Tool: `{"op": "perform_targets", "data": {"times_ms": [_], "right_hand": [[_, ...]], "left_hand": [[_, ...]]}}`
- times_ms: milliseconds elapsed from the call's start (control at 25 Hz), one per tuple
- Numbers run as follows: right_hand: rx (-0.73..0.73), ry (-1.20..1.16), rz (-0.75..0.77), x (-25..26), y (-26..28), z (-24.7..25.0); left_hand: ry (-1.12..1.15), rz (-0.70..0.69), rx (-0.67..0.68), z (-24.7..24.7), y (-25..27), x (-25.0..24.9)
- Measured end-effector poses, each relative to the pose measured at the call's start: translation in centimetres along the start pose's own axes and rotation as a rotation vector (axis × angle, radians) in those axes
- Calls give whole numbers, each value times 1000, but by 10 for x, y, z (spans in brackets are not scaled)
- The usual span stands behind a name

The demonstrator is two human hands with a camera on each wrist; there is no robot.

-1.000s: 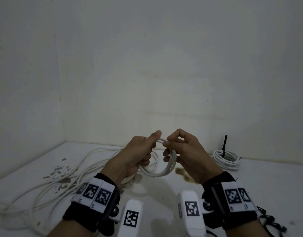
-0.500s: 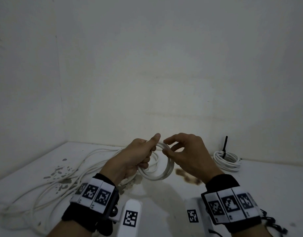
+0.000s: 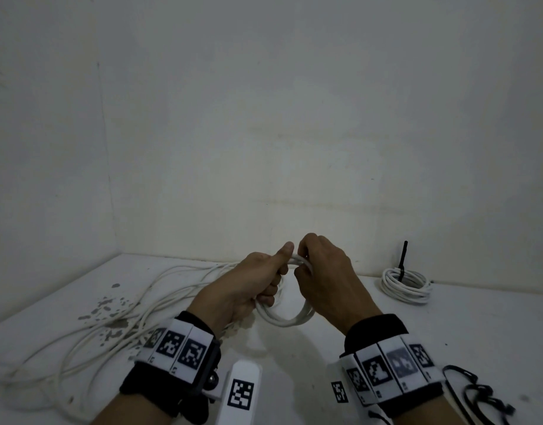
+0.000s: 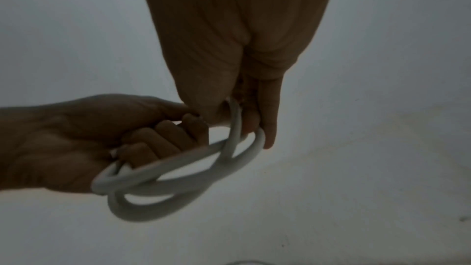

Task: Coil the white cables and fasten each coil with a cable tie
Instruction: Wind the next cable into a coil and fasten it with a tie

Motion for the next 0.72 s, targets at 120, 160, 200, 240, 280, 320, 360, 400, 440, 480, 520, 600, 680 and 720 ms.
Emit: {"op": "perform_targets", "data": {"times_ms": [120, 160, 200, 240, 280, 320, 360, 400, 440, 480, 520, 600, 680, 720], "right_hand": [[25, -24, 16, -4, 3, 2], [44, -71, -1, -7, 4, 3], [83, -160, -44, -8, 5, 3], [145, -283, -98, -8, 5, 2], [220, -426, -144, -7, 5, 1], [292, -572, -177, -5, 5, -1], [347, -700, -206, -2, 6, -3], [371, -807, -236, 0, 6, -5], [350, -904, -275, 1, 7, -7], [293, -985, -319, 1, 6, -7], [226, -1060, -364, -1, 5, -7], [149, -1225, -445, -4, 4, -5], [165, -1401, -531, -5, 5, -5], [183, -1460, -558, -6, 5, -5]], "left_hand": [[-49, 20, 5, 2, 3, 1], [-52, 30, 10, 3, 4, 1], [-48, 39, 19, 4, 5, 0], [-39, 47, 34, 4, 6, -2], [-25, 57, 54, 4, 6, -3], [-5, 66, 76, 4, 6, -4], [22, 72, 98, 5, 6, -5], [55, 73, 118, 7, 5, -5], [87, 72, 132, 8, 4, -4], [115, 71, 137, 9, 3, -3], [144, 70, 135, 9, 3, 0], [238, 82, 155, 9, 5, 4], [358, 90, 218, 6, 8, 5], [396, 83, 221, 4, 7, 4]]}}
Point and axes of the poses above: each hand's wrist, its own y-axis away from the middle knuckle, its own z-axis out of the back of the hand, x = y × z, the point moved 3 cm from there along -y, towards the middle knuckle, and after that the axes turned 6 degrees about x, right-handed, at the moved point
